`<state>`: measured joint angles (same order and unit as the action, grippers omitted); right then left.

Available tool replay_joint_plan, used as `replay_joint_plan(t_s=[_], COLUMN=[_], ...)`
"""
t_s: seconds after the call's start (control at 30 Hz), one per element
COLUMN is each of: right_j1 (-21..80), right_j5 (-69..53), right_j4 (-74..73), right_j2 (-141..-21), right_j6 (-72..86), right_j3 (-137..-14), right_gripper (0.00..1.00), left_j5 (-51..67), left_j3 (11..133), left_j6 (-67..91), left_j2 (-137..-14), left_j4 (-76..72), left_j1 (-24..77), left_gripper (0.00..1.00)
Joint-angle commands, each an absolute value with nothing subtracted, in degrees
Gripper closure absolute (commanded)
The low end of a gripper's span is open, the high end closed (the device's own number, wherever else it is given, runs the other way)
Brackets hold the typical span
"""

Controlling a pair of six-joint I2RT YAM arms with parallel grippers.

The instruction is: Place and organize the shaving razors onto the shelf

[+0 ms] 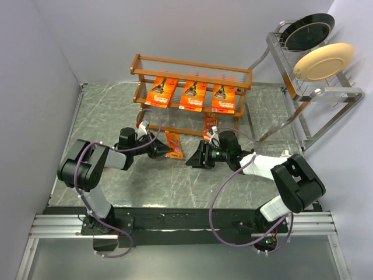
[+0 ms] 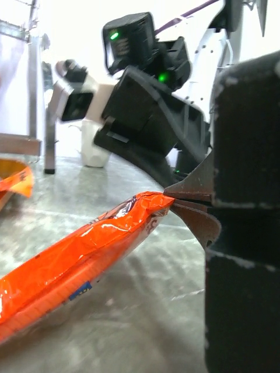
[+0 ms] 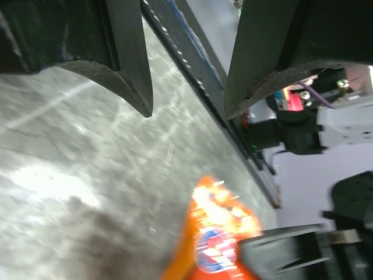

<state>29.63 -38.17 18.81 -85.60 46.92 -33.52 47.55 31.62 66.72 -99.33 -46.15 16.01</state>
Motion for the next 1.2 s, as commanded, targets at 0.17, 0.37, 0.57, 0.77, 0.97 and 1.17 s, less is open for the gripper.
replay_joint_plan(t_s=[0.17,0.37,0.57,0.77,0.97,1.17], right_j1=[27.7,27.5,26.2,23.8,22.9,22.9], right_j5=[-36.1,-35.3,-34.5,-34.4,-34.5,-34.5], right_j4=[14.7,15.0,14.9,15.1,15.6,17.0], right_j2=[-87.4,-87.1,-86.1,-85.6,-86.0,-87.0], right_j6=[40.7,40.4,39.7,40.3,40.8,42.1], right_j3=[-36.4,-35.5,-34.8,-34.0,-34.0,-33.7], right_gripper=[0.4,0.4,0.39,0.39,0.39,0.39], left_j5=[49.1,53.3,52.8,50.6,50.9,51.3], left_j3=[31.4,38.6,48.0,52.4,51.2,49.3], left_j6=[63.7,63.7,62.6,67.7,70.1,67.6], left_j2=[-89.3,-99.2,-113.1,-121.2,-122.9,-122.8], left_j4=[-50.6,-55.6,-60.2,-64.6,-67.7,-65.4], left_j1=[19.4,19.7,19.7,19.6,19.6,18.7], left_gripper=[0.99,0.98,0.98,0.96,0.94,0.87])
